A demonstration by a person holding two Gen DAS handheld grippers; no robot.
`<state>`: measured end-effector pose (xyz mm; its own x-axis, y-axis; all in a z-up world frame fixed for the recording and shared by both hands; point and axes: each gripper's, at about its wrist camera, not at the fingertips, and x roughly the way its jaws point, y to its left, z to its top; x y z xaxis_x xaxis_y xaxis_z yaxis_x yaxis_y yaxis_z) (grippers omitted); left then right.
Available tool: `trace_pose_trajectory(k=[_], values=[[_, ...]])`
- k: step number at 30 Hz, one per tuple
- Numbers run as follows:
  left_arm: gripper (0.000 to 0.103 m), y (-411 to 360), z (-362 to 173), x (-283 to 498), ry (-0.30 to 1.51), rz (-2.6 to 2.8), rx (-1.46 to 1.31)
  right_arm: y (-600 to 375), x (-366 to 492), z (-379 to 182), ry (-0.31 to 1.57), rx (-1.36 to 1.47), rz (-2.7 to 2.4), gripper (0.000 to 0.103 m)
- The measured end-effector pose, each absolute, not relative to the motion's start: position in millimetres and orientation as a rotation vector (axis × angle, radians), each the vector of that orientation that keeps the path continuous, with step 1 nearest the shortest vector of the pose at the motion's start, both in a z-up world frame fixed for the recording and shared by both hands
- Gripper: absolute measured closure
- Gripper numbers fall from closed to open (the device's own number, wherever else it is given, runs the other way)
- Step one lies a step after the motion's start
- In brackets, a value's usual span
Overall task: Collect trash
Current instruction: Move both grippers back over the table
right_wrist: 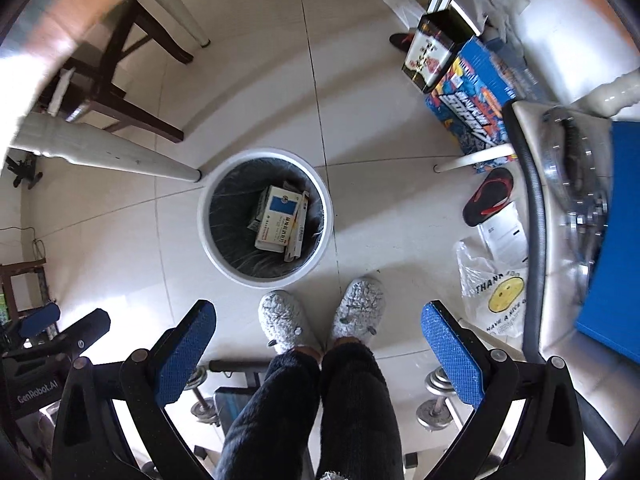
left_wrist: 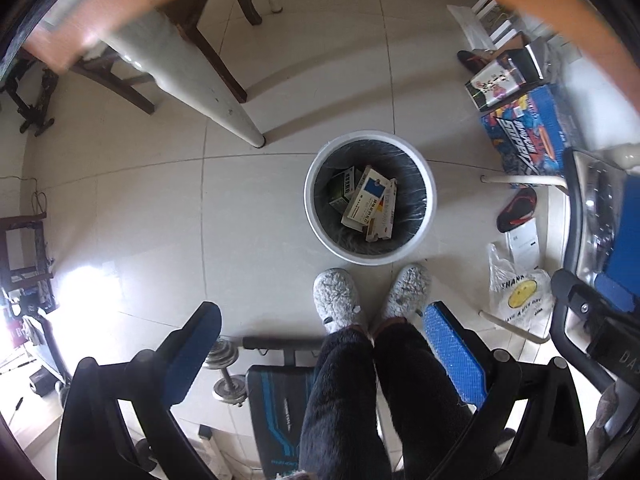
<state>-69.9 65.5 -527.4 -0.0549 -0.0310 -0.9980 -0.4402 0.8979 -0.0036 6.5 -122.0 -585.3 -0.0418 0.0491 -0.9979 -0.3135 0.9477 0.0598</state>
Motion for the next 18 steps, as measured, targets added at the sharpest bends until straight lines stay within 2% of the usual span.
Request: trace_pose_trajectory(k=[11,18], values=[[0.0,81.0,-414.6,-82.3,1.518,0.35,-0.379,-118.3,-1.8,-451.2,1.577,-0.173,0.339,0.0],[0.0,96.4,-323.1,-44.8,1.337,0.36,-0.312,-104.4,18.7,-360.7,1.494,-0.068,0.382,0.0]])
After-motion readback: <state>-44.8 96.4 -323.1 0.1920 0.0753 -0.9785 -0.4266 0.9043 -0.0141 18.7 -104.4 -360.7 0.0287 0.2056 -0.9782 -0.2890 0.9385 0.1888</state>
